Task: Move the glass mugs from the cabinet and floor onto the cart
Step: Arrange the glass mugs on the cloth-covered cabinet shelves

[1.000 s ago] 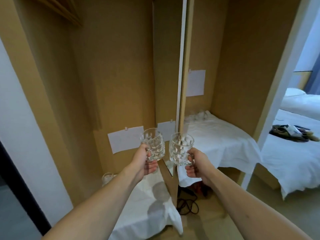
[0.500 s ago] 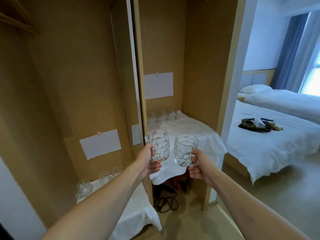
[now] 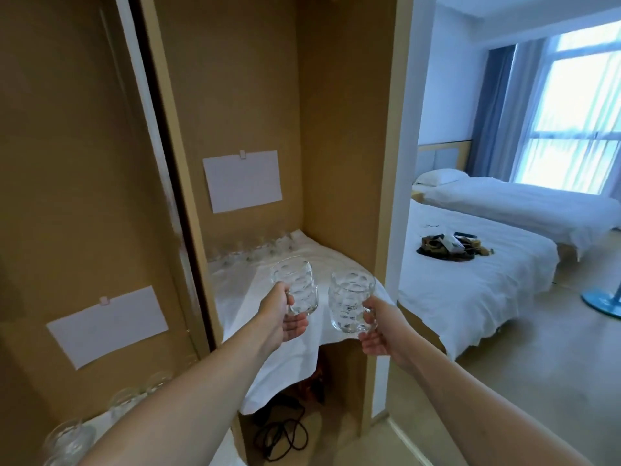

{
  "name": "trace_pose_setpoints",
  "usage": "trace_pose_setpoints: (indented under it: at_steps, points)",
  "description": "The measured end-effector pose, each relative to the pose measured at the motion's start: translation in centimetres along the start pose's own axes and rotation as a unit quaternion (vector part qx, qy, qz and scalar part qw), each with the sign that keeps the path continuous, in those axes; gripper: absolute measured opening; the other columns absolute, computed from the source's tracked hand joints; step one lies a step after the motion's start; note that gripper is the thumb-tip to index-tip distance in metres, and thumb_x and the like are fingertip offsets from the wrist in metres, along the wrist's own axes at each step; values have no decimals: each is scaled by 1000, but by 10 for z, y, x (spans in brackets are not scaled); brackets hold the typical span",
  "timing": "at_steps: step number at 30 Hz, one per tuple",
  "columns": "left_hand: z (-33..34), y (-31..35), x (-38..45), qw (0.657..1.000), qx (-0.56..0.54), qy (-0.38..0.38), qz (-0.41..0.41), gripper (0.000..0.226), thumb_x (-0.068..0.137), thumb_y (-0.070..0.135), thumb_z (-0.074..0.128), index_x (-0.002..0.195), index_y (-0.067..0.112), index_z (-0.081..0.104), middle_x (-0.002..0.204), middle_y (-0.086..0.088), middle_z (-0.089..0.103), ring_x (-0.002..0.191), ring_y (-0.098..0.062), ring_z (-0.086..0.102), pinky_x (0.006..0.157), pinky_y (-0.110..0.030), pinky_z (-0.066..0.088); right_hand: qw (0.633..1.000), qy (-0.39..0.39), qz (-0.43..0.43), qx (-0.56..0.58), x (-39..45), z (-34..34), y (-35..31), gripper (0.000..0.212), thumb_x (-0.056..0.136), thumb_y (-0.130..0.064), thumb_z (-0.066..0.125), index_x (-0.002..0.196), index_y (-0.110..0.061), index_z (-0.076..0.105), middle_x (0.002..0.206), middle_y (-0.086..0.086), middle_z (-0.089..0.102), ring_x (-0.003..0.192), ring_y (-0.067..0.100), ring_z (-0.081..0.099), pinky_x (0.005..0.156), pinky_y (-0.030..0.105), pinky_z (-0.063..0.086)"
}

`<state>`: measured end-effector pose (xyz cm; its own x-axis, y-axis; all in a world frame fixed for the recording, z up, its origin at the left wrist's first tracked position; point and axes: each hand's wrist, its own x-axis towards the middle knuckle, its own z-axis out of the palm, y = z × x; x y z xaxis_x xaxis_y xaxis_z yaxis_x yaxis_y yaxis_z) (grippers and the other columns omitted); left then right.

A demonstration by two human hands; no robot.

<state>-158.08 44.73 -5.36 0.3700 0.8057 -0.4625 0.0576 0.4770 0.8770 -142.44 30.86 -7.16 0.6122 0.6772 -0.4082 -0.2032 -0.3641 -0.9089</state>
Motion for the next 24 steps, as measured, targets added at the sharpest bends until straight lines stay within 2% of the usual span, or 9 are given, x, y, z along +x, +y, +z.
trace_pose_setpoints:
  at_steps: [2, 7, 10, 12, 16, 21, 24]
  points:
    - [17, 8, 23, 1000, -7, -2, -6, 25, 89, 35, 47, 72, 17, 47, 87, -21, 66, 75, -33, 64, 73, -38, 58, 1000, -4, 11, 6, 22, -11, -10, 36, 91, -41, 55, 69, -14, 48, 59, 10, 54, 46, 20, 47, 55, 34, 50]
    - [39, 17, 76, 999, -24, -8, -26, 24, 90, 34, 46, 73, 17, 47, 89, -21, 65, 79, -33, 63, 72, -39, 58, 999, -5, 41, 12, 82, -22, -29, 34, 91, -40, 54, 70, -14, 44, 53, 7, 46, 41, 19, 37, 47, 27, 40]
    - [41, 22, 105, 999, -27, 1, -28, 22, 89, 34, 46, 75, 17, 48, 91, -21, 65, 81, -34, 64, 71, -38, 57, 999, -8, 46, 6, 113, -18, -37, 33, 90, -39, 56, 72, -13, 46, 55, 9, 49, 41, 20, 39, 50, 28, 43]
    - [40, 25, 121, 999, -35, 10, -32, 23, 90, 35, 46, 77, 16, 49, 92, -21, 64, 82, -34, 63, 75, -40, 57, 999, -11, 40, -1, 130, -14, -41, 33, 89, -41, 57, 73, -12, 50, 59, 11, 55, 42, 21, 45, 55, 31, 50]
    - [36, 29, 149, 998, -39, 28, -40, 21, 89, 33, 48, 79, 15, 52, 90, -23, 65, 80, -35, 62, 79, -42, 57, 999, -17, 34, -20, 158, -2, -45, 34, 89, -43, 58, 78, -10, 58, 69, 17, 65, 53, 26, 57, 68, 37, 59]
    - [27, 30, 186, 995, -55, 63, -47, 24, 90, 35, 49, 78, 15, 54, 89, -24, 66, 77, -34, 63, 74, -41, 57, 998, -52, 31, -30, 194, 19, -60, 29, 95, -34, 56, 84, -7, 58, 75, 19, 64, 69, 29, 57, 74, 42, 59]
    - [22, 29, 207, 991, -80, 90, -54, 29, 92, 37, 50, 76, 14, 54, 84, -24, 66, 69, -31, 62, 72, -39, 56, 995, -83, 36, -50, 229, 35, -65, 30, 93, -36, 57, 85, -7, 60, 74, 19, 65, 67, 28, 59, 74, 43, 60]
